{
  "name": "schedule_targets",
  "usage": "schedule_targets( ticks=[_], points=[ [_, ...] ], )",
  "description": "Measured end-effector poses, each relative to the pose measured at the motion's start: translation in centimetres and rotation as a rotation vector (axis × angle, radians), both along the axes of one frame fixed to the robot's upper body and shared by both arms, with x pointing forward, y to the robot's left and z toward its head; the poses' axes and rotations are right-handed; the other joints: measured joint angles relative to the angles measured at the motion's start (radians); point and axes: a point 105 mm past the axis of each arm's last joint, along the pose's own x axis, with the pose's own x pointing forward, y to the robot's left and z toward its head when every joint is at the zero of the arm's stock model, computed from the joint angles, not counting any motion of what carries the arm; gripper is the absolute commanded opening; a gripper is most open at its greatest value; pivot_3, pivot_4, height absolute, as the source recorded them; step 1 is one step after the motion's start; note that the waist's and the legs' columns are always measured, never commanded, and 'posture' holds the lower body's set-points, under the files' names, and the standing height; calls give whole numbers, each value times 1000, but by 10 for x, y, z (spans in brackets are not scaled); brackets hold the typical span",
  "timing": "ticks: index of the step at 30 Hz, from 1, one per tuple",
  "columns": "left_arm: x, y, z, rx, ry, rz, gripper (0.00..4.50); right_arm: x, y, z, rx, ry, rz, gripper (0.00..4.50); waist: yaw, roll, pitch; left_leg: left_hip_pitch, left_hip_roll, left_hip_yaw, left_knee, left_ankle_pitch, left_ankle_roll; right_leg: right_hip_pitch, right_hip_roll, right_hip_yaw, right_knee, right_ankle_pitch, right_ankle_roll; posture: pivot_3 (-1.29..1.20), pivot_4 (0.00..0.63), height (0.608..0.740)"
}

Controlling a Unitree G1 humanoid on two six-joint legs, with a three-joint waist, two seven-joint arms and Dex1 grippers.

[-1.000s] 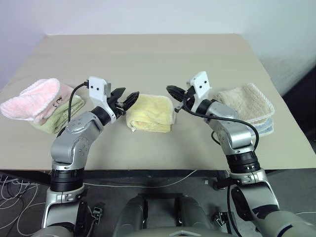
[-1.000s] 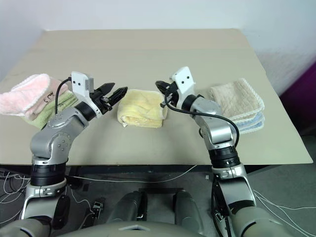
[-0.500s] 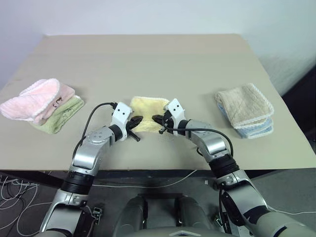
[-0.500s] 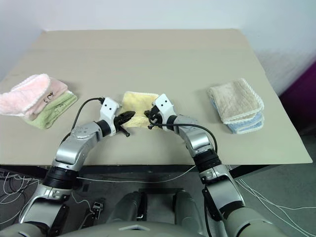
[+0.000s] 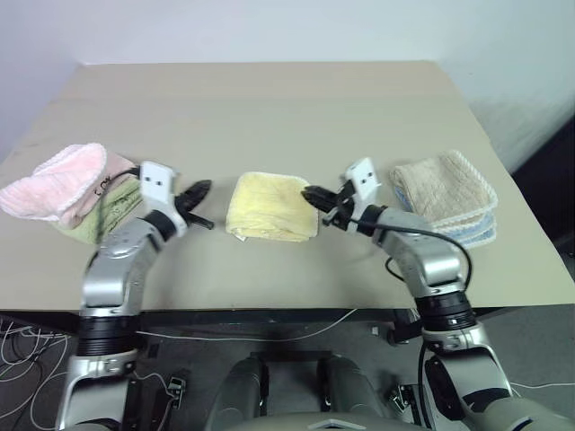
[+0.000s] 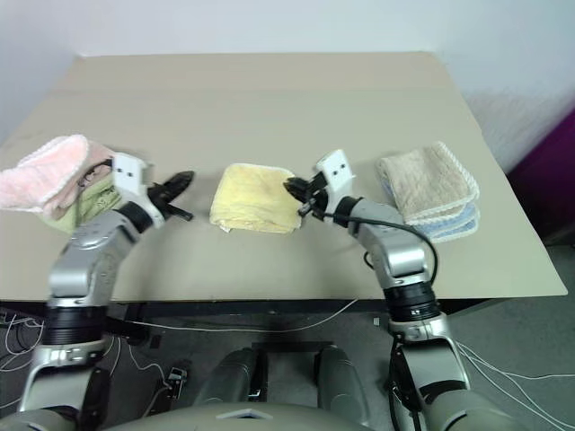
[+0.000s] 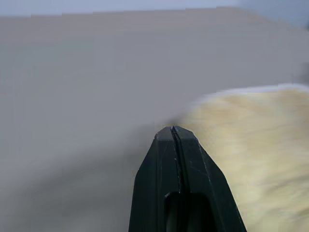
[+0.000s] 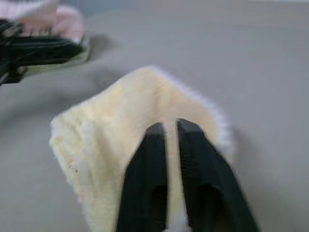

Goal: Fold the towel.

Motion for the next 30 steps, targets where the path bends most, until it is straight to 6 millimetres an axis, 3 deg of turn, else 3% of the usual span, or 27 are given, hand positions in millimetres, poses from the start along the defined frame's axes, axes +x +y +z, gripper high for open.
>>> schedule_targets(
  ticks=[5, 9, 19, 30],
  points=[
    [-13, 15, -12, 106, 10, -2, 0, -2, -18, -13, 229, 352, -30, 3200, 3, 0, 0, 0, 0, 0, -1, 0, 0, 0, -3, 1, 0, 0, -1, 0, 150, 740],
    [-16, 20, -10, 112, -15, -4, 0, -6, -25, -28, 329, 542, -38, 4467, 2, 0, 0, -1, 0, 0, -1, 0, 0, -1, -4, 1, -1, 0, -1, 0, 150, 740],
    [-23, 16, -16, 104, -11, -23, 0, -2, -7, -40, 310, 621, -21, 4467, -5, 0, 0, -1, 0, 1, -2, 0, 0, -1, -3, 1, 0, 0, -1, 0, 150, 740],
    [-21, 3, -17, 95, -14, -62, 0, 14, 42, -37, 281, 642, 56, 4467, -35, 0, 0, 0, 3, 2, -3, 0, 0, -4, 1, 2, 1, 0, -1, 0, 150, 740]
  ],
)
